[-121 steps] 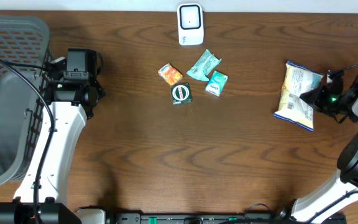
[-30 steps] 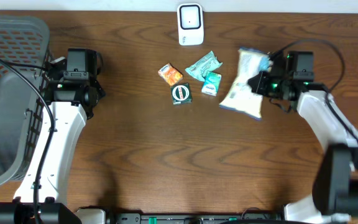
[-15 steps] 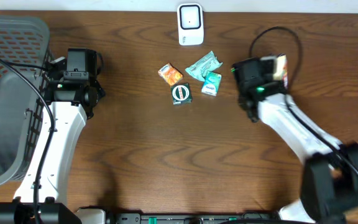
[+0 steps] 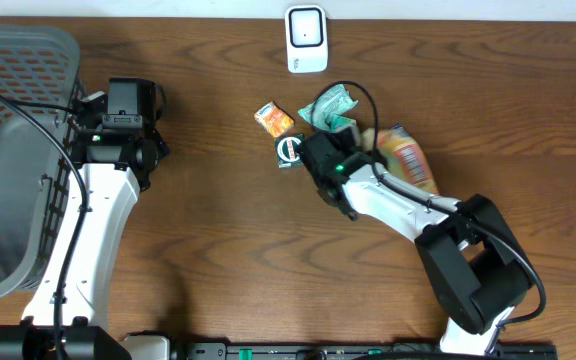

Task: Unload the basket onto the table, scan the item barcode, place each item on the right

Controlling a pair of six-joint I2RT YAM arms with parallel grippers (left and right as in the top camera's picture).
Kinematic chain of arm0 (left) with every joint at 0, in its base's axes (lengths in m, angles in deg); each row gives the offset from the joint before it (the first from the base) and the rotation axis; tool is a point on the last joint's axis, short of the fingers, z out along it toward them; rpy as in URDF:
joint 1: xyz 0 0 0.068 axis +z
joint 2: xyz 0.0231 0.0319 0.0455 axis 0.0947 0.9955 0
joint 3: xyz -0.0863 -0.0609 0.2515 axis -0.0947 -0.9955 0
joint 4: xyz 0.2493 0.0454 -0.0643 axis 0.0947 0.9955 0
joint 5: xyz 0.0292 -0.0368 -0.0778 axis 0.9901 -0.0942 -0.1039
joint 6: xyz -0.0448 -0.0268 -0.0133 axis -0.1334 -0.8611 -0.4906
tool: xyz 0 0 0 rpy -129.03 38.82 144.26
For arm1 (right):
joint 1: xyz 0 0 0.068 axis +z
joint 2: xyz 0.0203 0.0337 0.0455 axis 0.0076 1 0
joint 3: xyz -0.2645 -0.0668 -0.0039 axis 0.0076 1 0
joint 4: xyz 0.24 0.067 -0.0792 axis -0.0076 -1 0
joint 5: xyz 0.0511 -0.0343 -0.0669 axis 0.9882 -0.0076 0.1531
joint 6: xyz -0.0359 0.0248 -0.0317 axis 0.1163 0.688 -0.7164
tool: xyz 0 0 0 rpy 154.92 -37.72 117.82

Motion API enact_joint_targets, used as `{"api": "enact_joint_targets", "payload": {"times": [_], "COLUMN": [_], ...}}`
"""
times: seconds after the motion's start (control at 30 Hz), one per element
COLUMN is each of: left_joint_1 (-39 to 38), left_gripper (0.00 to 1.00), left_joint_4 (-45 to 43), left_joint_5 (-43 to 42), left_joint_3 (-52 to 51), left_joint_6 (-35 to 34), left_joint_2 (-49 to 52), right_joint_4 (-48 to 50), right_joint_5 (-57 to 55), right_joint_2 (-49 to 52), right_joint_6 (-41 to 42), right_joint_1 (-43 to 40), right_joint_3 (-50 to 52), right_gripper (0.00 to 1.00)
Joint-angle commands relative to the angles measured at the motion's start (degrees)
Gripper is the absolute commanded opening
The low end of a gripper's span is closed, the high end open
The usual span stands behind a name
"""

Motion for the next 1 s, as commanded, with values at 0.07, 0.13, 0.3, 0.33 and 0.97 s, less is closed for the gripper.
{"api": "enact_joint_targets", "payload": {"times": [0.07, 0.13, 0.3, 0.33, 0.97], "left_joint_1": [0.24, 0.24, 0.24, 0.24, 0.24], "left_gripper": [0.98, 0.98, 0.98, 0.98, 0.98], "left_joint_4": [0.13, 0.13, 0.13, 0.13, 0.13], "left_joint_5": [1.38, 1.38, 1.38, 1.38, 1.36], "left_joint_3": [-0.15, -0.15, -0.15, -0.15, -0.15], "left_joint_6": [0.74, 0.74, 0.74, 0.74, 0.74], "left_joint_2": [0.39, 0.39, 0.39, 0.39, 0.39], "right_joint_4": [-7.19, -11.91, -20.17, -21.24, -10.12], "right_joint_5": [7.04, 7.06, 7.48, 8.92, 44.81], "right_joint_2": [-0.42, -0.42, -0.42, -0.42, 0.13], "right_joint_6": [0.39, 0.13, -2.69, -4.00, -13.03], "right_joint_1": [-1.42, -3.13, -10.82, -12.74, -26.40], "right_joint_3": [-11.96, -17.40, -24.98, -24.98, -4.31], "right_gripper": [0.62, 0.63, 0.81, 0.83, 0.40]}}
